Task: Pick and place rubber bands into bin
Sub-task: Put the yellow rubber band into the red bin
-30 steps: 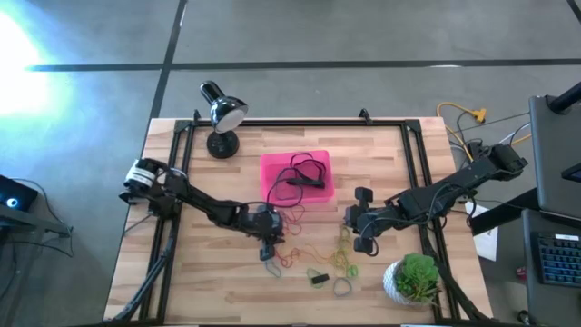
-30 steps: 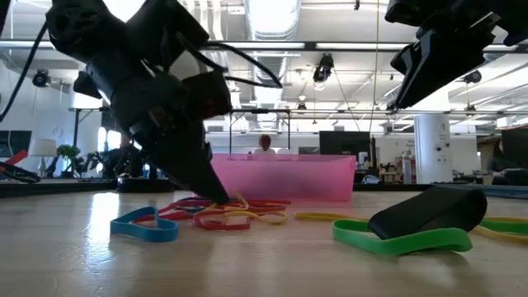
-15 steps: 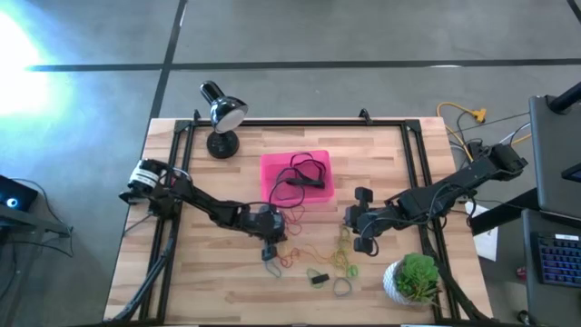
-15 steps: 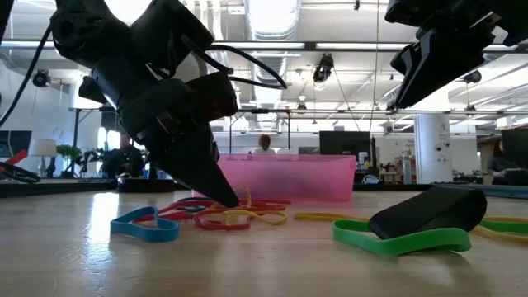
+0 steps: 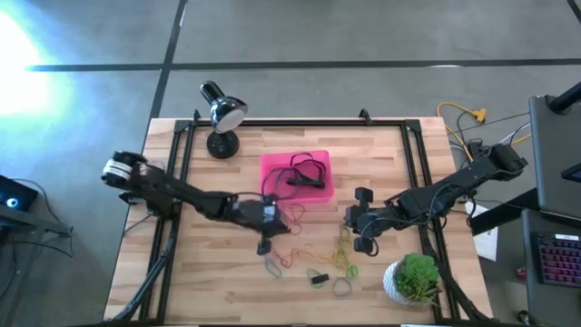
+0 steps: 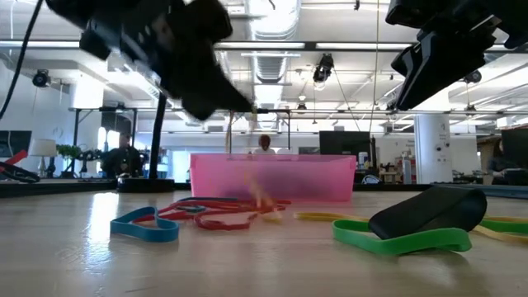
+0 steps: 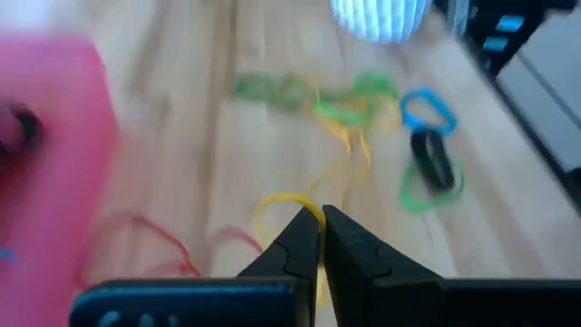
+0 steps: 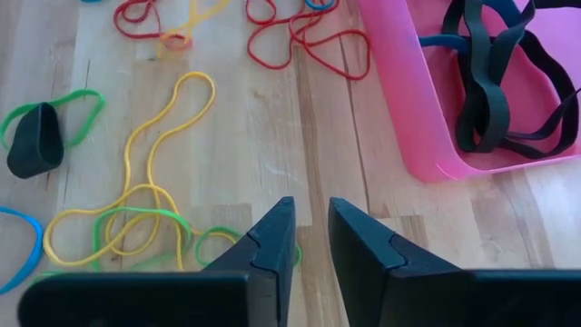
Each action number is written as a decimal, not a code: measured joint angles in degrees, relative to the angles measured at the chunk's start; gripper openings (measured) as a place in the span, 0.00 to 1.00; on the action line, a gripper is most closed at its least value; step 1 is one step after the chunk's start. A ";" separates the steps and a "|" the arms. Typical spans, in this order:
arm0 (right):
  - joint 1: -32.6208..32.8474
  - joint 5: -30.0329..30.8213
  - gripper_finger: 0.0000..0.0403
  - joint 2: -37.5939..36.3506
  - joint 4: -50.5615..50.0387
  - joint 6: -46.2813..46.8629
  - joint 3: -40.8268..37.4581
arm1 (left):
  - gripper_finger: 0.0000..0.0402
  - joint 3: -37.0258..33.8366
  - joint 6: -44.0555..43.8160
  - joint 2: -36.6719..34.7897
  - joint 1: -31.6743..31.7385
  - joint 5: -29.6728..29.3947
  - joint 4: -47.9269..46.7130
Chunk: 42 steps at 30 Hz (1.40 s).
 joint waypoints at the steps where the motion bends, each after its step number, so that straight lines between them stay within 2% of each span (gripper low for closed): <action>1: 0.00 0.00 0.14 0.00 0.02 -0.01 0.00 | 0.00 0.02 1.39 -1.81 0.29 -0.56 0.00; 9: -0.04 0.36 0.14 0.00 0.06 -1.99 0.00 | 0.00 -0.05 13.41 -14.86 5.37 -9.60 -2.27; 14: -0.08 1.61 0.14 0.00 0.10 -3.49 0.00 | 0.00 -0.24 17.66 -17.97 12.55 -10.09 -2.73; 17: -0.15 1.62 0.14 0.00 0.10 -3.68 0.00 | 0.00 -0.51 18.10 -17.77 17.44 -9.51 -3.07; 19: -0.15 1.64 0.14 0.00 0.23 -3.69 0.00 | 0.00 -0.48 18.07 -16.73 20.21 -6.87 -2.88; 23: -0.15 1.63 0.14 0.00 0.47 -3.69 0.00 | 0.00 -0.48 17.82 -13.64 23.65 -4.35 -2.86; 35: -0.15 1.92 0.14 0.00 1.45 -4.08 0.00 | 0.00 0.42 17.86 -4.07 24.65 -3.94 -0.36; 38: -0.15 3.16 0.14 0.00 2.74 -4.15 -0.02 | 0.05 0.78 18.17 -2.91 24.66 -3.94 -0.34; 42: -0.15 3.23 0.14 0.00 3.92 -3.02 -0.02 | 0.17 0.78 18.25 -2.06 24.74 -3.94 -0.32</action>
